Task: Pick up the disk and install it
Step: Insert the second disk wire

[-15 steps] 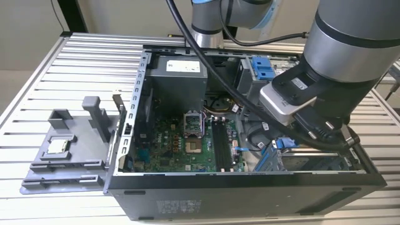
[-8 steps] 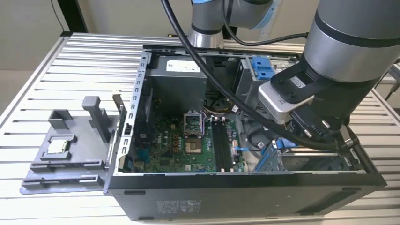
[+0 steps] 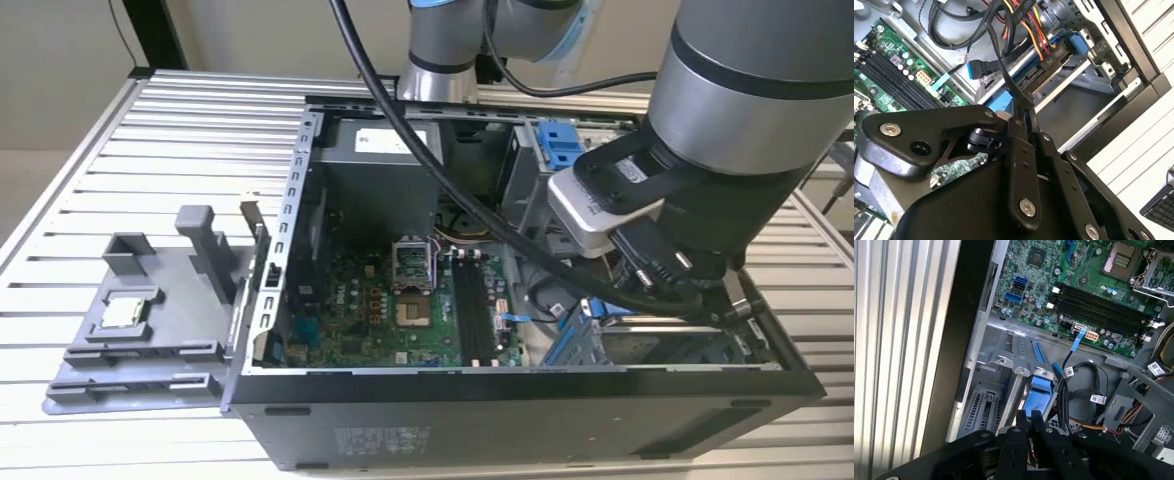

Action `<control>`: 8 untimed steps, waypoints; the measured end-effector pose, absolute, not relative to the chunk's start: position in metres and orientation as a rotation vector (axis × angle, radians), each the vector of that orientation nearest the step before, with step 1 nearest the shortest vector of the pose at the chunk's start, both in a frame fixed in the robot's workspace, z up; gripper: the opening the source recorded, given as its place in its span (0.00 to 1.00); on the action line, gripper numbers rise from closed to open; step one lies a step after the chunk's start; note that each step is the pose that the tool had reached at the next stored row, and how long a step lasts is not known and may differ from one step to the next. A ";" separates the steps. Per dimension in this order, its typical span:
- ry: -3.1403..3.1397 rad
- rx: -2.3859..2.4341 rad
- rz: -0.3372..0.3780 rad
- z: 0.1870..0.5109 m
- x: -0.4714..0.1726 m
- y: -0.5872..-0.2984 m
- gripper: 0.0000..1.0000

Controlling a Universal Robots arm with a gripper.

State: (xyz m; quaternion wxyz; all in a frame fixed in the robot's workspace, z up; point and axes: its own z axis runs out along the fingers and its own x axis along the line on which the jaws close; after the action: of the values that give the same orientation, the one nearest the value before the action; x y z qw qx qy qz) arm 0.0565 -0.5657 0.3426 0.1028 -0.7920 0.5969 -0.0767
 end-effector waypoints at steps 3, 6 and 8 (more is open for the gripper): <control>1.780 -2.306 -0.211 0.342 0.056 -0.566 0.00; 1.814 -2.272 -0.206 0.342 0.057 -0.566 0.00; 1.837 -2.254 -0.208 0.342 0.057 -0.566 0.00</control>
State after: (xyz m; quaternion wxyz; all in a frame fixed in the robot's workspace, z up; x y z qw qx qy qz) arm 0.0567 -0.5657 0.3423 0.1131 -0.7683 0.6260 -0.0708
